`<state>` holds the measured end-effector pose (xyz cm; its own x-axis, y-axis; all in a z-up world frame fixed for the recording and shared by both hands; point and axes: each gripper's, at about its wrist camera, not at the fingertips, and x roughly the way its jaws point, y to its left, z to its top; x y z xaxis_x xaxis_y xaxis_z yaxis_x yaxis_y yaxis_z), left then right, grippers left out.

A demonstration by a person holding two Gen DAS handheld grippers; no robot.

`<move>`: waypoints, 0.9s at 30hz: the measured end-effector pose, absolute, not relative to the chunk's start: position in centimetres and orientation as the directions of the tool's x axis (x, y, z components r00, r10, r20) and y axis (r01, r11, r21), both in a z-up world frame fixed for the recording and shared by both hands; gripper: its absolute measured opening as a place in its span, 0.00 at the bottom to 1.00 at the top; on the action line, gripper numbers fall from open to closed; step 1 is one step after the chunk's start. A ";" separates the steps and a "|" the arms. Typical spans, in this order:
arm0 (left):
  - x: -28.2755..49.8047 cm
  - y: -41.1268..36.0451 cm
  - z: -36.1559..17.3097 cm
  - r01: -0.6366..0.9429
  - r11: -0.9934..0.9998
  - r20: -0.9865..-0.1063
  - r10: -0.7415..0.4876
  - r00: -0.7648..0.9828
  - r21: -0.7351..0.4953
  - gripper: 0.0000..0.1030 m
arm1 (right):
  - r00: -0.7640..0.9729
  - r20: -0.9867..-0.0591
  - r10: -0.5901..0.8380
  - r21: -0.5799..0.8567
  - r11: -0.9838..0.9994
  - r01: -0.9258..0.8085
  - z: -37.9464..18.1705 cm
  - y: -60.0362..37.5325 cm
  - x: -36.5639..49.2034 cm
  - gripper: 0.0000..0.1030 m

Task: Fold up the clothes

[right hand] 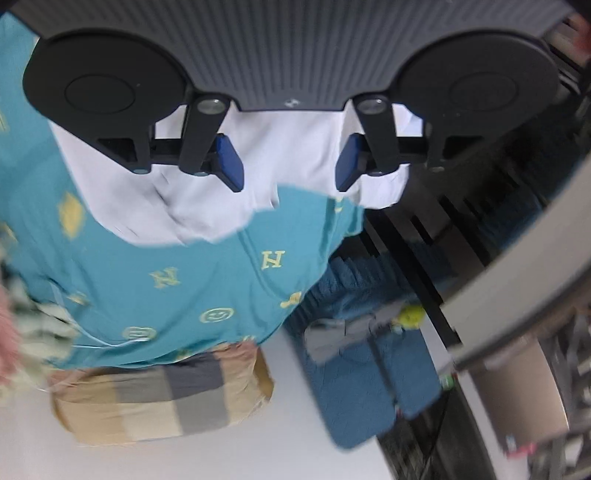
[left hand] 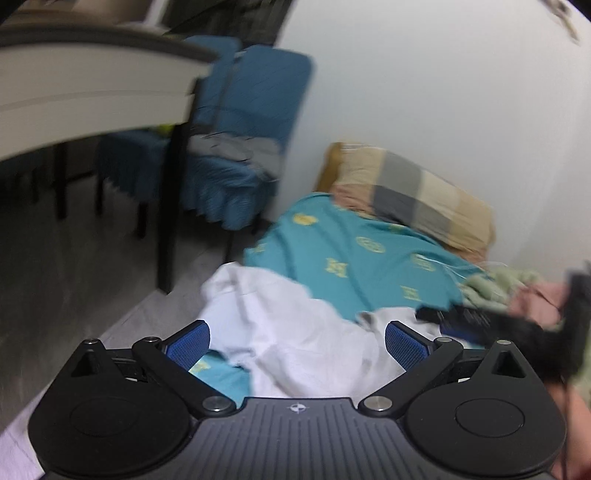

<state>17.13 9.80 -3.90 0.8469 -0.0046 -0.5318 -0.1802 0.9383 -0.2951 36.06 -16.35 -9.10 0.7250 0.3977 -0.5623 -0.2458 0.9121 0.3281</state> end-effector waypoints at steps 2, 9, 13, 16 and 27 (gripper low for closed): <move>17.9 11.1 -5.1 -0.208 0.927 -0.557 -0.001 0.831 -0.313 0.99 | 0.702 -0.614 0.361 0.281 0.931 -0.233 -10.4 -14.4 40.3 0.53; 18.9 13.2 -7.3 -0.255 0.895 -0.604 -0.020 0.797 -0.366 0.98 | 0.587 -0.796 0.146 0.013 0.974 -0.225 -16.0 -9.8 47.5 0.21; 18.6 12.6 -7.1 -0.258 0.908 -0.610 0.003 0.793 -0.331 0.98 | 0.627 -0.769 0.121 -0.005 0.981 -0.196 -15.7 -10.2 47.8 0.09; 17.5 12.4 -6.3 -0.247 0.908 -0.594 -0.002 0.804 -0.337 0.98 | 0.730 -0.680 0.064 0.028 0.998 -0.062 -13.2 -12.5 48.6 0.08; 18.0 10.9 -7.0 -0.249 0.919 -0.611 0.010 0.791 -0.307 0.98 | 0.805 -0.562 -0.190 0.086 0.955 0.285 -13.1 -21.2 55.2 0.08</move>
